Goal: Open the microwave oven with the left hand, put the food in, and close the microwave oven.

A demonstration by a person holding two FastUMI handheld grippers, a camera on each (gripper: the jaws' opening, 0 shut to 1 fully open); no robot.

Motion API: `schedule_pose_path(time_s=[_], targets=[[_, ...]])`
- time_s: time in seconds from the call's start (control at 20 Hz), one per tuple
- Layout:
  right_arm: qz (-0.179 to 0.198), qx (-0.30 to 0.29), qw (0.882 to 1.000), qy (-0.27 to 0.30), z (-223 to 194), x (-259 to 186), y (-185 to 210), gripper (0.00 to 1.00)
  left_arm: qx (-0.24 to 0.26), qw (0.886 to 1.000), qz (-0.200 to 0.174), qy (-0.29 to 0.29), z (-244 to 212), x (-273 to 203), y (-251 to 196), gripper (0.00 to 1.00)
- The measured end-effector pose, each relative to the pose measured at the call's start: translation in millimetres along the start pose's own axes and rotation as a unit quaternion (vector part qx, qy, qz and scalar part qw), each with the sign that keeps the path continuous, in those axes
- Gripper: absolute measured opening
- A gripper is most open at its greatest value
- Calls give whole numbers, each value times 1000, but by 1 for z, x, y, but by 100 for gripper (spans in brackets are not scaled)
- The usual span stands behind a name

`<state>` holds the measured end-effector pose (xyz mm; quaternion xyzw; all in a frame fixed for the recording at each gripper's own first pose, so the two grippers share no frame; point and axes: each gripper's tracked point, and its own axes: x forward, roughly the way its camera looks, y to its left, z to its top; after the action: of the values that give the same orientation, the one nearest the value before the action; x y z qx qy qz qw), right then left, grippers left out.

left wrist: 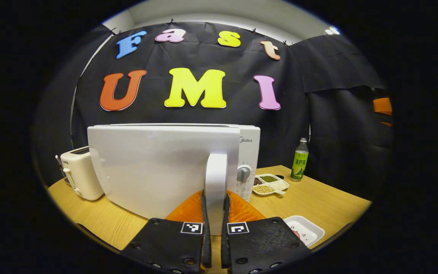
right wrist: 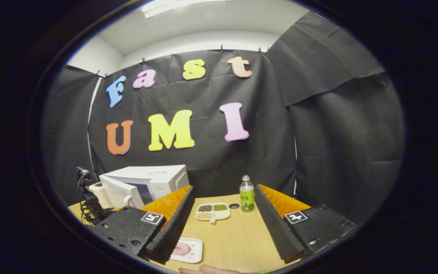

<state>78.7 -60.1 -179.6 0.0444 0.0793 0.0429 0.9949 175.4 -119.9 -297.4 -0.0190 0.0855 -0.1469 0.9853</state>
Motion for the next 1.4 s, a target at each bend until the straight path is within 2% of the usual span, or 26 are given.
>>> schedule_pose_path(time_s=[0.2,0.25,0.3,0.35,0.4,0.45,0.5,0.55,0.6,0.65,0.7,0.75,0.85,0.9,0.95,1.0,1.05,1.15,1.2,1.25,1.3,1.35,1.4], targets=[[5,-6,1000,-5,3,-23,22,100,14,1000,-5,-13,-4,-54,23,9],[9,-7,1000,-7,5,-30,28,92,11,1000,-3,-11,-6,-66,31,9],[13,-8,1000,-9,5,-36,36,92,10,1000,-1,-11,-8,-79,39,9],[17,-10,1000,-10,7,-41,43,100,12,1000,3,-11,-10,-92,47,9],[21,-10,1000,-11,8,-47,50,100,17,1000,10,-13,-10,-103,57,9],[27,-10,1000,-12,10,-53,58,92,23,999,17,-14,-11,-114,68,9],[33,-11,999,-14,12,-59,66,100,27,999,24,-14,-12,-123,79,9],[39,-12,999,-17,15,-64,74,92,27,999,30,-13,-13,-133,90,9],[44,-14,999,-21,18,-69,82,92,24,999,36,-13,-15,-142,101,9],[47,-17,998,-25,21,-74,89,100,18,999,42,-13,-15,-150,113,8],[52,-20,998,-30,24,-79,96,100,17,999,49,-12,-16,-158,122,8],[57,-22,998,-34,26,-83,103,92,20,998,53,-12,-17,-164,132,8],[67,-25,997,-39,30,-90,117,92,25,999,38,-12,-17,-171,145,8],[71,-26,996,-40,31,-92,124,100,26,999,16,-11,-18,-172,144,9],[75,-28,996,-41,32,-94,130,92,33,999,-13,-4,-21,-178,144,5],[80,-30,995,-42,33,-96,136,100,37,999,-36,7,-27,-169,147,39],[84,-33,995,-43,33,-96,141,92,28,998,-61,6,-24,-173,145,39],[89,-40,994,-45,32,-97,149,92,11,996,-89,11,-28,-172,151,40],[92,-43,994,-44,29,-97,152,92,6,996,-89,2,-25,-174,155,40],[94,-46,994,-42,27,-95,155,100,1,997,-82,-2,-25,-178,161,40],[95,-48,994,-39,24,-94,156,92,-1,998,-57,-11,-23,-183,174,49],[95,-49,994,-35,20,-93,156,92,-9,999,-32,-9,-23,-189,189,48],[94,-50,994,-30,15,-90,155,92,-23,1000,-12,-11,-23,-199,196,70]])
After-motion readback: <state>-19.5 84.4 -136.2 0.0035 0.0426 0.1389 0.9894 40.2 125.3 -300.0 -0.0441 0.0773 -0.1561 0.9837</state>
